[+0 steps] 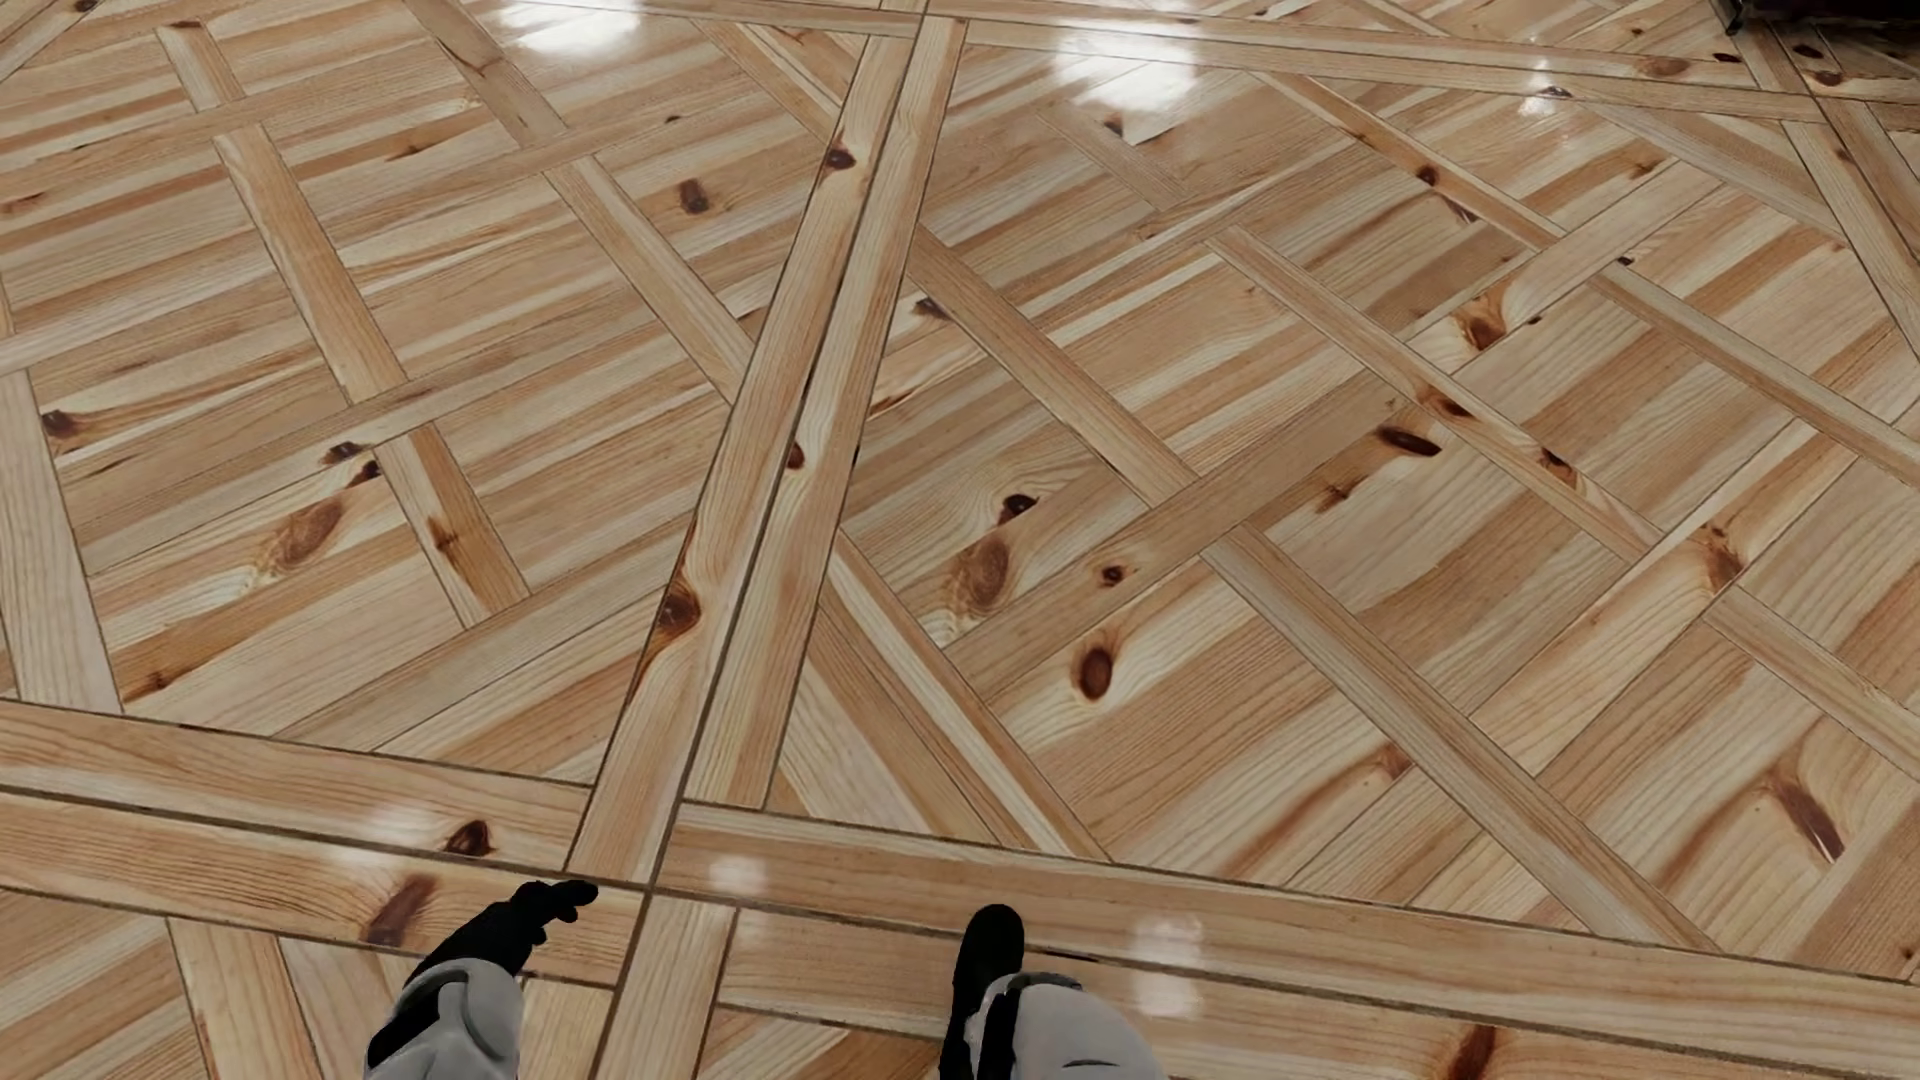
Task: Move towards the stool
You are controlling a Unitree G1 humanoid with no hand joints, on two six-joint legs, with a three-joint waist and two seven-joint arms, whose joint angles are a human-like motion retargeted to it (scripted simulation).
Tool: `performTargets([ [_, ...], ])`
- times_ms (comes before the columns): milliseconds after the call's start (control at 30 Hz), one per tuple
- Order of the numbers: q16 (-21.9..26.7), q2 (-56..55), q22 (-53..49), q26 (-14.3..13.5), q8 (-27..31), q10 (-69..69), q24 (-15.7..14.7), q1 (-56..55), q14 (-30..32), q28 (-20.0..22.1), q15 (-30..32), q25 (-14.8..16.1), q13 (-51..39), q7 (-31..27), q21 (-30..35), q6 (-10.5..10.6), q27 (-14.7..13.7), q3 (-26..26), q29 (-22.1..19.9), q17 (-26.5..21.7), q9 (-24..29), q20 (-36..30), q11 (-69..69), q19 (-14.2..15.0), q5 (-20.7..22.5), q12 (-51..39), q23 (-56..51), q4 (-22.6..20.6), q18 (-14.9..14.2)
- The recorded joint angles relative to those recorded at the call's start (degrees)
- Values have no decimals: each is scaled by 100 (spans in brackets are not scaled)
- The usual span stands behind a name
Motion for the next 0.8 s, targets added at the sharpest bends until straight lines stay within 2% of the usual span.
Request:
performTargets([
  [33,39,-41,-68,36,279,-237,-103,276,-51,49,-97,-201,54,55,77,22,39,-40,200,0,6,-20,-1098,98,279,-250,136,-72,-54],
  [67,68,-101,-128,-3,695,-427,-206,573,-109,88,-375,-488,106,117,205,50,-55,-70,441,-36,11,-49,-1664,218,513,-447,250,-143,-115],
  [100,78,-180,-206,24,787,-561,-341,889,-187,188,-345,-893,93,241,404,75,-231,-72,672,-113,16,-5,-1520,259,641,-545,367,-192,-189],
  [167,87,-241,-450,-60,749,-402,-530,1394,-141,250,51,-1400,-16,386,424,167,-504,-121,1017,-83,41,-52,-553,-293,776,-501,420,-127,-353],
  [200,66,-130,-516,-128,644,-181,-527,1574,146,319,377,-1470,-11,325,221,252,-518,-159,939,50,50,-193,-209,-599,770,-441,304,-16,-354],
  [233,29,2,-552,-125,506,364,-484,1584,636,323,429,-1416,-32,262,-38,354,-444,-181,741,251,67,-321,116,-728,780,-343,198,188,-256],
  [267,19,101,-601,-53,426,1247,-340,1392,1263,268,131,-1284,-111,217,-266,477,-375,-176,534,475,94,-446,459,-860,867,-196,161,507,-115],
  [300,-40,286,-660,24,393,2380,-233,1003,1823,204,-172,-1235,-268,47,-364,607,-301,-125,443,627,124,-511,634,-850,991,-16,217,843,62],
  [333,-141,557,-702,120,416,3509,-217,483,2449,117,-425,-1299,-490,-281,-304,730,-302,-39,418,695,152,-498,675,-836,1139,165,327,1107,24],
  [367,-238,907,-735,217,464,4419,-254,-134,2387,23,-612,-1493,-774,-743,-83,829,-369,58,481,694,171,-447,579,-799,1301,372,481,1114,251],
  [433,-436,1677,-772,231,621,5505,-422,-1306,1914,-159,-871,-2135,-1446,-1458,649,919,-663,220,613,543,173,-248,190,-724,1494,833,683,935,278],
  [467,-479,2050,-766,213,724,5657,-507,-1811,1961,-296,-985,-2358,-1786,-1655,950,924,-855,299,587,466,165,-153,-7,-683,1557,1079,677,925,174],
  [500,-539,2378,-753,232,838,5547,-590,-2278,1998,-449,-1118,-2429,-2142,-1771,1165,917,-1051,383,538,434,157,-61,-152,-640,1602,1275,579,942,263],
  [567,-554,2960,-644,231,1051,4582,-589,-2989,2029,-640,-1433,-2058,-2740,-1802,1333,905,-1367,538,313,406,156,102,-342,-555,1677,1637,164,1061,387],
  [633,-623,3501,-416,314,1190,2520,-543,-3262,2070,-549,-1748,-1503,-3186,-1617,1437,917,-1531,637,9,307,171,273,-561,-486,1750,1895,-330,1119,339],
  [667,-697,3768,-268,371,1227,1071,-515,-3218,2249,-471,-1873,-1195,-3323,-1568,1461,926,-1511,663,-101,246,177,348,-745,-469,1772,1975,-584,998,151],
  [700,-751,3993,-109,427,1241,-470,-419,-3074,2235,-478,-2011,-919,-3385,-1822,1497,924,-1450,688,-243,172,180,347,-845,-454,1776,2053,-836,698,218],
  [733,-767,4197,28,417,1209,-1327,-240,-3095,2001,-584,-2193,-732,-3383,-2001,1580,914,-1383,698,-320,70,196,263,-841,-426,1764,2126,-1038,458,-189],
  [800,-819,4666,185,282,995,-1185,38,-3232,2074,-935,-2534,-413,-3128,-1670,1607,876,-1197,698,-489,-138,235,171,-774,-296,1646,2212,-1326,155,-149],
])
